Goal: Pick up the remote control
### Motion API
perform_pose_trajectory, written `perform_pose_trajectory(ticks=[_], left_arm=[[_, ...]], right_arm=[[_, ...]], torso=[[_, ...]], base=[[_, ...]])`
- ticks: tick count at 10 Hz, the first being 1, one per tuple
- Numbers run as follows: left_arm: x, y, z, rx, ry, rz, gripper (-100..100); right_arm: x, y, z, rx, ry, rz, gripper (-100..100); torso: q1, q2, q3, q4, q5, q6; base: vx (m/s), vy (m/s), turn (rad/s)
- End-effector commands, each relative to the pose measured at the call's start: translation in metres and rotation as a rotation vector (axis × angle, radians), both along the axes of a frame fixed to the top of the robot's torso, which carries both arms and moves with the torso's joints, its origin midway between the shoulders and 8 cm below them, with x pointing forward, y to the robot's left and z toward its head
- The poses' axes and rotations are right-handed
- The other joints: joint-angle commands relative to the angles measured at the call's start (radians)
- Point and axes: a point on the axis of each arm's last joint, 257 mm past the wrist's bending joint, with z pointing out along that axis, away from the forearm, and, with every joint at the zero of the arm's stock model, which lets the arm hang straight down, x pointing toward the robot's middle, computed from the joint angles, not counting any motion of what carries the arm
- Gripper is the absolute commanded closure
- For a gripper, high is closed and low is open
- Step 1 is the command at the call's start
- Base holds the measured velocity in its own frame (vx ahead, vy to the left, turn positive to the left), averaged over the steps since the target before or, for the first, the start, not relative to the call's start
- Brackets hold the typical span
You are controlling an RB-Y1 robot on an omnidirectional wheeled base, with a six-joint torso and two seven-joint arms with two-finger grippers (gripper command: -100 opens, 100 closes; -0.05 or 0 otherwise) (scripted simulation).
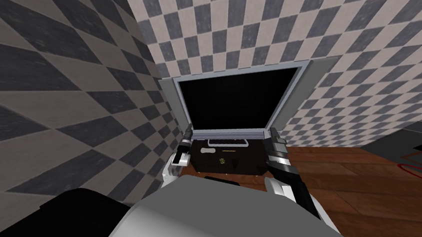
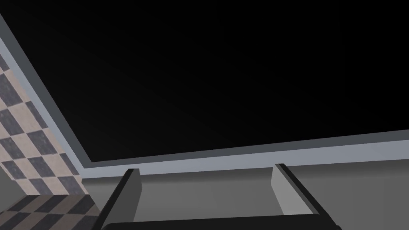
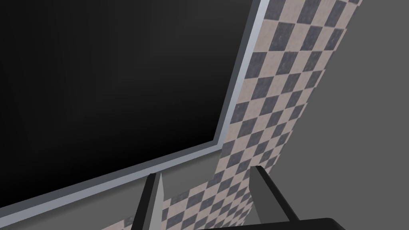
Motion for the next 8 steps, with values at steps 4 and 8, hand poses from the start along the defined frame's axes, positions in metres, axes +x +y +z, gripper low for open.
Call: perform_pose_trajectory(ticks=[4,8], left_arm=[[0.024,0.015,-0.038,-0.014,0.125,0.024,-100],[0.044,0.033,-0.075,-0.031,0.244,0.055,-100]], right_arm=[[0.000,0.000,0.000,0.000,0.000,0.000,0],[0.000,0.000,0.000,0.000,0.000,0.000,0]], torso=[[0.001,0.000,0.000,0.000,0.000,0.000],[0.000,0.000,0.000,0.000,0.000,0.000]], base=[[-0.012,-0.029,-0.027],[-0.007,-0.031,-0.036]])
